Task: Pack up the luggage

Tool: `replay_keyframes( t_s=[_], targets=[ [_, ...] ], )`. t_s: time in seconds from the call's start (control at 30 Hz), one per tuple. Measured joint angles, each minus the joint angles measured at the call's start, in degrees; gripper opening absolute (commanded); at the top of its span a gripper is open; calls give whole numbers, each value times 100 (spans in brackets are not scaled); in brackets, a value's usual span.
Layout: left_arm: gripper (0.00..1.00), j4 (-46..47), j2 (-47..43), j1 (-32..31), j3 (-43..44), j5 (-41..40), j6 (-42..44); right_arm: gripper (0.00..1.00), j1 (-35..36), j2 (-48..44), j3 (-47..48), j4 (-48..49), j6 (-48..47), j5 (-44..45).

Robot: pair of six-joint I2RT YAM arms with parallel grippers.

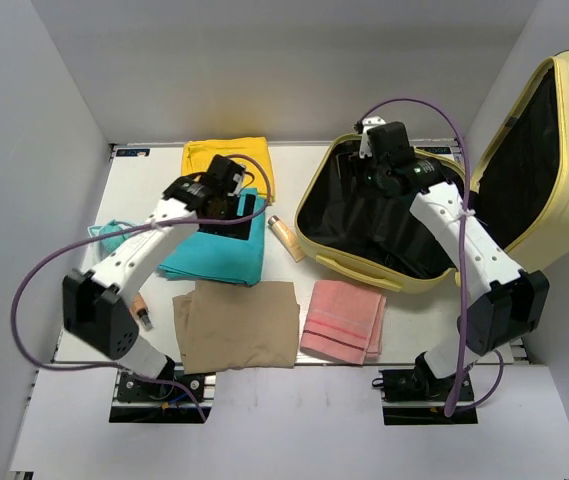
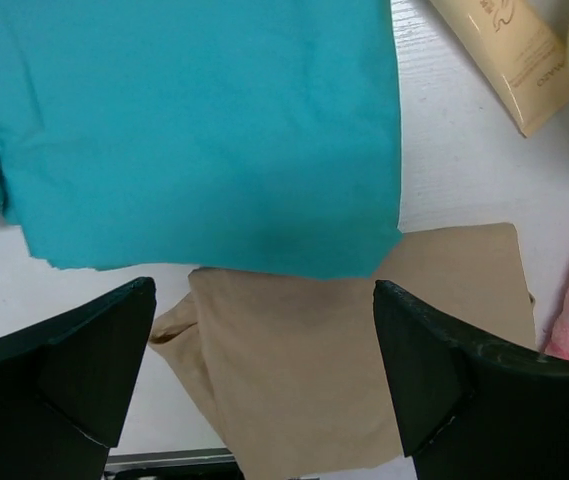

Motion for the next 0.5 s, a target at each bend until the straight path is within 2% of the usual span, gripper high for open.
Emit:
replay_keyframes(
  t_s=[0.3, 0.5],
  targets=[
    [100, 374, 1851, -378, 496, -131, -267, 90, -4, -577, -654, 284, 63, 446],
    [100, 741, 2404, -308, 470, -142, -616, 90, -4, -826, -866, 391, 131, 772]
  ],
)
